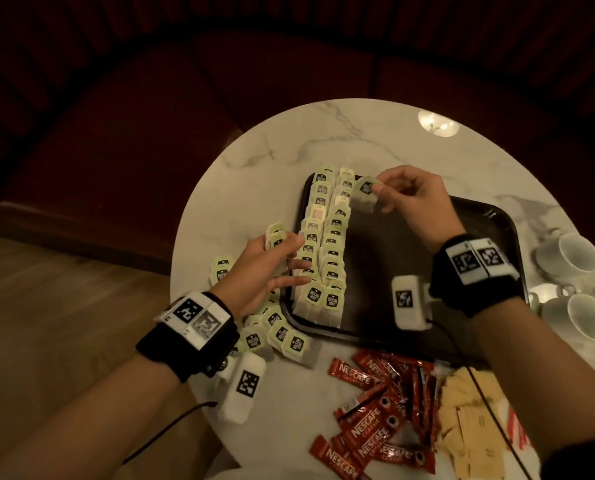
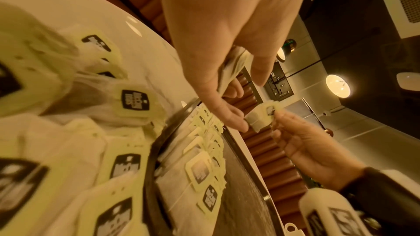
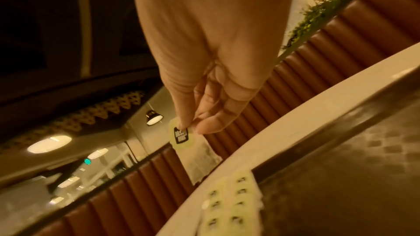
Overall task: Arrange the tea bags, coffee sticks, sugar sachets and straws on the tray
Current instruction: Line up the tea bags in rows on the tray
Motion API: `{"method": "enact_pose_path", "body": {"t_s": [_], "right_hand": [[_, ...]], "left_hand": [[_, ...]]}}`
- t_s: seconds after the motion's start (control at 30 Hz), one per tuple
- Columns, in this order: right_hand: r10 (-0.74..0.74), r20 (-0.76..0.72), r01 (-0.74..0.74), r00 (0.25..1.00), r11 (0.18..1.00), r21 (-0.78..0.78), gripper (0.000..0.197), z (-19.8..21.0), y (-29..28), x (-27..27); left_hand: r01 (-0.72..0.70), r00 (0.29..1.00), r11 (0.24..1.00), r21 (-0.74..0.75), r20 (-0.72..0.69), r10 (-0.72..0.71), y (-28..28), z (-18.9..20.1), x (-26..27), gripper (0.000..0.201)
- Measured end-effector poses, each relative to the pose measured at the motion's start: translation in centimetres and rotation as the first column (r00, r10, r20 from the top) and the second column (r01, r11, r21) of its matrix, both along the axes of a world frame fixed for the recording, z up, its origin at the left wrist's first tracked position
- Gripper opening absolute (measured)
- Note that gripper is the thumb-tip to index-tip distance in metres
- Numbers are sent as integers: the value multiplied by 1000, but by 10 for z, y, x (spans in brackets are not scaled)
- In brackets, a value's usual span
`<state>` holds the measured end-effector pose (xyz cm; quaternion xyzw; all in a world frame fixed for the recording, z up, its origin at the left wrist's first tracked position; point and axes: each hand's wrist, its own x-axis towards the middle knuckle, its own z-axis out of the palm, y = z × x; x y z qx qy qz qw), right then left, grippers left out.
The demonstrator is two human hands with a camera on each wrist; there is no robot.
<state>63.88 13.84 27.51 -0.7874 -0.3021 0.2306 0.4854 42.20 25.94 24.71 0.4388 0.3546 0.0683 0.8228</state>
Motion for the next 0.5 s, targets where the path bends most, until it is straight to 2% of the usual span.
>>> {"method": "enact_pose_path", "body": {"t_s": [0.17, 0.5], "right_hand": [[-78, -1, 78, 997, 995, -70, 10, -44, 13, 52], [-167, -95, 152, 981, 978, -143, 19, -89, 39, 89]], "left_hand": [[-3, 999, 994, -106, -37, -1, 7, -8, 11, 16], [22, 996, 993, -119, -80, -32, 11, -14, 13, 24]]}}
